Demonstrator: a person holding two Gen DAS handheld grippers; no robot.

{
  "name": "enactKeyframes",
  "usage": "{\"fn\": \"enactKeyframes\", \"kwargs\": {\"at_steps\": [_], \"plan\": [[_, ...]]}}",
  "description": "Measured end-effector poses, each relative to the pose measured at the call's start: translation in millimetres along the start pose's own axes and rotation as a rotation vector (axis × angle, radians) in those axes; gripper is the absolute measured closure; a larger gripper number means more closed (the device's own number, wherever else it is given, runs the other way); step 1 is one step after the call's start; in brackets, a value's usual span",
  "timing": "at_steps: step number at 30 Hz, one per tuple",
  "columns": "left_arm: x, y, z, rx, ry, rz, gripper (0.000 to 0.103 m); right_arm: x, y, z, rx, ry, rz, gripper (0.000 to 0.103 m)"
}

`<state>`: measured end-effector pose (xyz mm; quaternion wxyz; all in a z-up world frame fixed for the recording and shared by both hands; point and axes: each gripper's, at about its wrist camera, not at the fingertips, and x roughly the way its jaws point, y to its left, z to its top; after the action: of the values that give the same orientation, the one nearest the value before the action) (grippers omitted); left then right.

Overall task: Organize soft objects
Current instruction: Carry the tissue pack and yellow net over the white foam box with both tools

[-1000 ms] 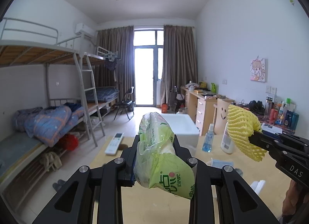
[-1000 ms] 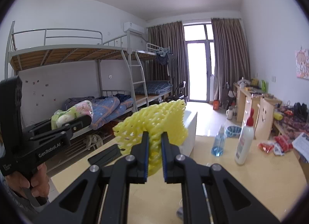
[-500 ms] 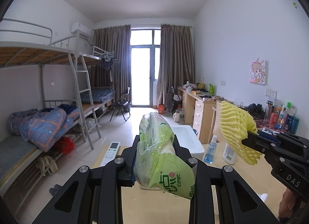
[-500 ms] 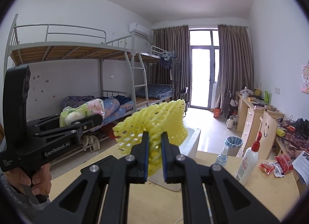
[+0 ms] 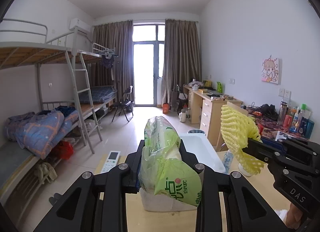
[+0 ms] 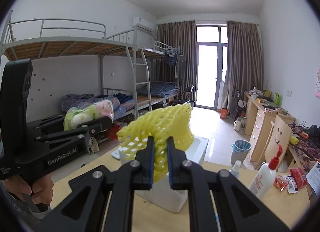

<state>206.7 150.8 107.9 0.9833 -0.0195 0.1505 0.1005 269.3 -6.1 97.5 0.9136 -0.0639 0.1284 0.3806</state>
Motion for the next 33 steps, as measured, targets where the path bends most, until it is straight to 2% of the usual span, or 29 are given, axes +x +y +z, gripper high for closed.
{"fn": "enactKeyframes", "kwargs": {"at_steps": [11, 20, 25, 33], "plan": [[50, -2, 9, 0.016, 0.029, 0.014, 0.073, 44, -20, 6, 0.019, 0.033, 0.008, 0.088], [66, -2, 13, 0.026, 0.044, 0.011, 0.073, 59, -23, 6, 0.016, 0.062, 0.015, 0.088], [74, -8, 17, 0.045, 0.05, -0.019, 0.073, 52, -28, 10, 0.012, 0.065, -0.025, 0.088], [89, -27, 18, 0.043, 0.085, -0.119, 0.073, 35, -45, 13, 0.045, 0.052, -0.091, 0.088]]}}
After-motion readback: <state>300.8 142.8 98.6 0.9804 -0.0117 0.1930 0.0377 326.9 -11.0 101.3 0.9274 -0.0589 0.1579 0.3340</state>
